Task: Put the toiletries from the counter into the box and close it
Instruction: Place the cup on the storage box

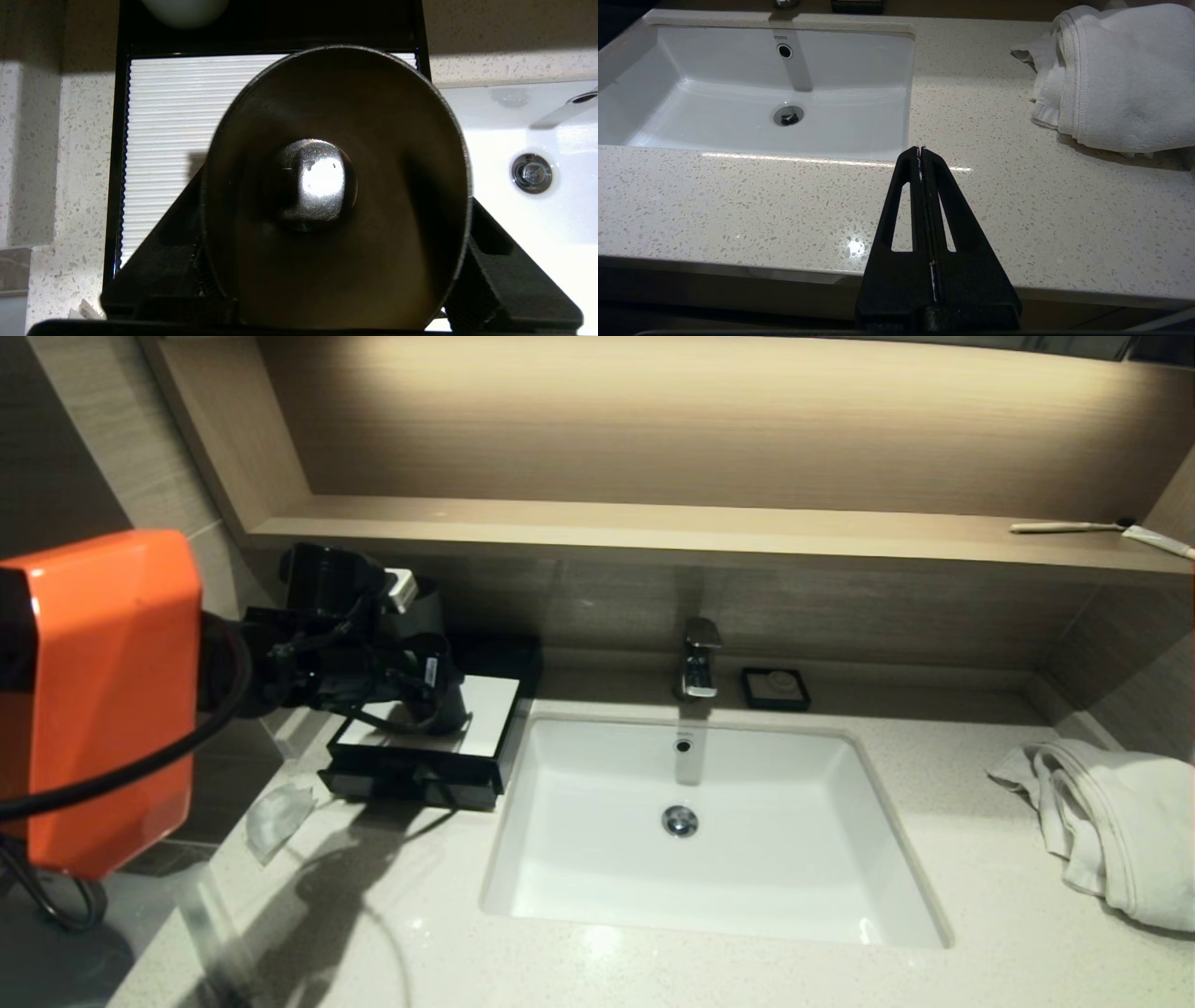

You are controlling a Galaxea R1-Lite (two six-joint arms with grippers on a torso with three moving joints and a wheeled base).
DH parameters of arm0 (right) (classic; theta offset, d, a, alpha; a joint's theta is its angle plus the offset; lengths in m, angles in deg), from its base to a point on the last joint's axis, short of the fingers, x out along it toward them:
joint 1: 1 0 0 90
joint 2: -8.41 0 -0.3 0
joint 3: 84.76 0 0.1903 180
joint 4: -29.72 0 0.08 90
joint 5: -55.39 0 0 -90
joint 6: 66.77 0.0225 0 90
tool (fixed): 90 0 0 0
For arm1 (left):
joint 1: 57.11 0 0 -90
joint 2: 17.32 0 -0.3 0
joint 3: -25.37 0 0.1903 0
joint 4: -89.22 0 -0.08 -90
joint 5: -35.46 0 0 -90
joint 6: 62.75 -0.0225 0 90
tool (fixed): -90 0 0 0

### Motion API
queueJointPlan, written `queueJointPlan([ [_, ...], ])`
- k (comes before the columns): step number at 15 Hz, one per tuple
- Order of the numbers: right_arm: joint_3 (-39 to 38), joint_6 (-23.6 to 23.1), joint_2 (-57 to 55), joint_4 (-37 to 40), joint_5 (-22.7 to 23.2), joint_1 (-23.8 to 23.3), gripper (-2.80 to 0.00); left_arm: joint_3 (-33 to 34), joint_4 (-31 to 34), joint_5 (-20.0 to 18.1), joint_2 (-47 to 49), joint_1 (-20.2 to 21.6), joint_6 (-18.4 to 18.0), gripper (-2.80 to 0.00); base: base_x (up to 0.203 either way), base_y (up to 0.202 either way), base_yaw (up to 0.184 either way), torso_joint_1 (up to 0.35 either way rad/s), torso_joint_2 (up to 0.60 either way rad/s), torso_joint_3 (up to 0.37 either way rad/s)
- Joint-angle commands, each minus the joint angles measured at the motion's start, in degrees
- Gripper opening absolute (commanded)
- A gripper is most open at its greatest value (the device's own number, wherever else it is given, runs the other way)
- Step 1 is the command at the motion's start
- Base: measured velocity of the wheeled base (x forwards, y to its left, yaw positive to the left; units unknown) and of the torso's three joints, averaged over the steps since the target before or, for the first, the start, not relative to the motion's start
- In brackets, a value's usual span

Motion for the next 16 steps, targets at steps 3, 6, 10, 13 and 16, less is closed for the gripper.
queueJointPlan([
  [3,0.0,0.0,0.0,0.0,0.0,0.0,-2.80,-0.1,-0.3,0.0,0.1,0.1,0.1,0.00,0.000,0.000,0.000,0.000,0.00,0.000],
  [6,0.0,0.0,0.0,0.0,0.0,0.0,-2.80,0.4,-0.3,0.0,-1.4,0.1,0.1,0.00,0.000,0.000,0.000,0.000,0.00,0.000],
  [10,0.0,0.0,0.0,0.0,0.0,0.0,-2.80,4.2,-0.4,0.0,-4.9,0.0,0.4,0.00,0.000,0.000,0.000,0.000,0.00,0.000],
  [13,0.0,0.0,0.0,0.0,0.0,0.0,-2.80,9.1,-0.9,0.1,-9.6,0.0,0.8,0.00,0.000,0.000,0.000,0.000,0.00,0.000],
  [16,0.0,0.0,0.0,0.0,0.0,0.0,-2.80,14.9,-2.3,0.3,-14.6,0.1,1.2,0.00,0.000,0.000,0.000,0.000,0.00,0.000],
])
